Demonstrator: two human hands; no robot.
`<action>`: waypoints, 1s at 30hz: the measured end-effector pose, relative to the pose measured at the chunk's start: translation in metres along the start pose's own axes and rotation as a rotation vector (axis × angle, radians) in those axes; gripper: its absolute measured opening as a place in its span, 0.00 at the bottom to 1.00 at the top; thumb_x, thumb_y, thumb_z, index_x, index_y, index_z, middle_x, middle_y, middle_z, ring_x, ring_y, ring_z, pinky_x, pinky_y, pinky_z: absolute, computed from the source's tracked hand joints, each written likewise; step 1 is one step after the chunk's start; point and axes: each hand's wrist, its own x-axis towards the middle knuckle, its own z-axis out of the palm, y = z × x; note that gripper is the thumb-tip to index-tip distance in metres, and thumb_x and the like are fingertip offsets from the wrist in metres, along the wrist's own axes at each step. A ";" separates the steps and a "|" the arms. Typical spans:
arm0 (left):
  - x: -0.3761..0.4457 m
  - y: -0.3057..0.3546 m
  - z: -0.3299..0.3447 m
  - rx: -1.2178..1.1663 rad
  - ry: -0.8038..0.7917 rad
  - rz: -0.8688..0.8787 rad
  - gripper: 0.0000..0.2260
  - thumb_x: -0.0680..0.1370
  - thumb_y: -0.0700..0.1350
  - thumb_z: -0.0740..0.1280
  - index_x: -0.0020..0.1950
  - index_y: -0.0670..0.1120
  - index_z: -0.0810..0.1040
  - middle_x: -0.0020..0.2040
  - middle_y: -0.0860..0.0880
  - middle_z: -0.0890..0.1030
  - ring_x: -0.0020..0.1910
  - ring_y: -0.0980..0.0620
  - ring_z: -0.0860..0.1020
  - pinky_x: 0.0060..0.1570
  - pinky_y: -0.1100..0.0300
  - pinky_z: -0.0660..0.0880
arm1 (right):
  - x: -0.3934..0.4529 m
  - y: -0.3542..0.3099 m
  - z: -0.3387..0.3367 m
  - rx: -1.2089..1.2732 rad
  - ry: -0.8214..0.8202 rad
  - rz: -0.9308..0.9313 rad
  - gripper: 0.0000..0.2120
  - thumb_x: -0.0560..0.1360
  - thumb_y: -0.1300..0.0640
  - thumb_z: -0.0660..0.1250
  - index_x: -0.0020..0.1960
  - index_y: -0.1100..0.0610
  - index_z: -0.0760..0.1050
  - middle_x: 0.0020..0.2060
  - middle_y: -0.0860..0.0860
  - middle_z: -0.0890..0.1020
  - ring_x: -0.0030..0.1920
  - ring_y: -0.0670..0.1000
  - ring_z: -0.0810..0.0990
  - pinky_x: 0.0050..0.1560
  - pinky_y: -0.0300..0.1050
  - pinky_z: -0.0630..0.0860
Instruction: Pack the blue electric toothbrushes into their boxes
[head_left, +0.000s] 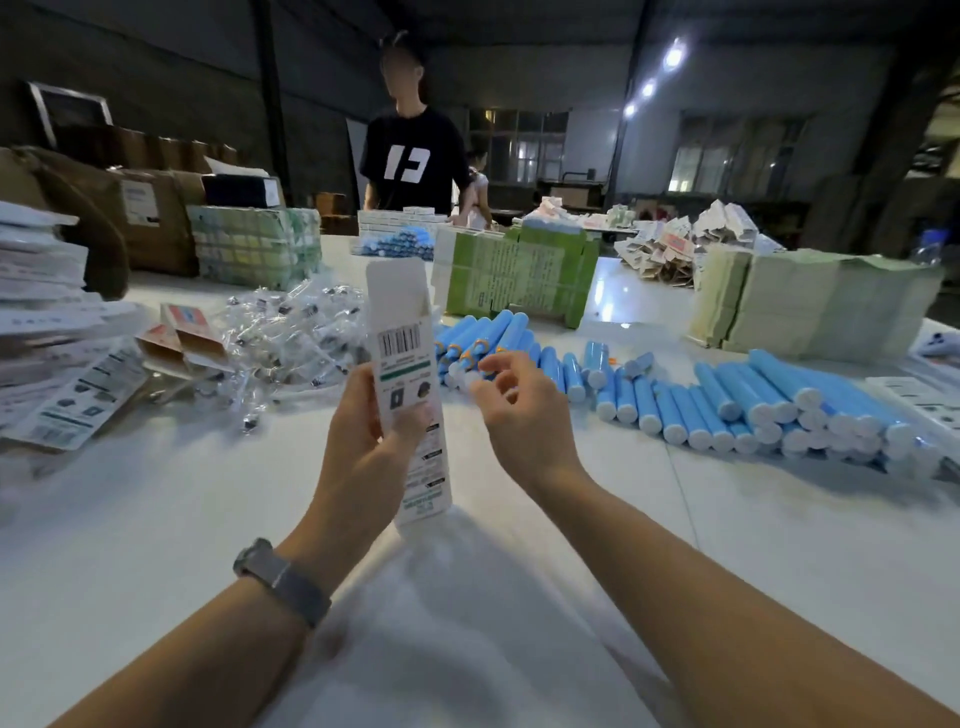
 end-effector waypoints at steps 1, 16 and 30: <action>0.000 -0.002 0.002 0.022 0.008 0.026 0.10 0.79 0.38 0.69 0.54 0.50 0.72 0.46 0.58 0.83 0.45 0.59 0.81 0.43 0.61 0.80 | 0.014 0.008 -0.001 -0.101 0.002 0.034 0.04 0.76 0.53 0.66 0.50 0.47 0.76 0.40 0.45 0.79 0.42 0.47 0.78 0.46 0.46 0.74; 0.004 -0.011 0.011 0.172 0.001 0.200 0.12 0.73 0.45 0.68 0.50 0.54 0.66 0.50 0.59 0.82 0.49 0.62 0.80 0.48 0.65 0.78 | 0.101 0.086 -0.037 -0.713 -0.029 0.350 0.05 0.74 0.53 0.66 0.45 0.53 0.71 0.44 0.54 0.77 0.45 0.57 0.74 0.38 0.45 0.67; -0.004 0.003 0.007 0.147 -0.038 0.170 0.14 0.72 0.49 0.68 0.52 0.47 0.66 0.43 0.63 0.80 0.42 0.56 0.79 0.44 0.54 0.79 | 0.030 -0.067 -0.048 0.842 -0.194 0.182 0.30 0.76 0.63 0.69 0.74 0.57 0.61 0.50 0.54 0.83 0.43 0.51 0.85 0.47 0.46 0.76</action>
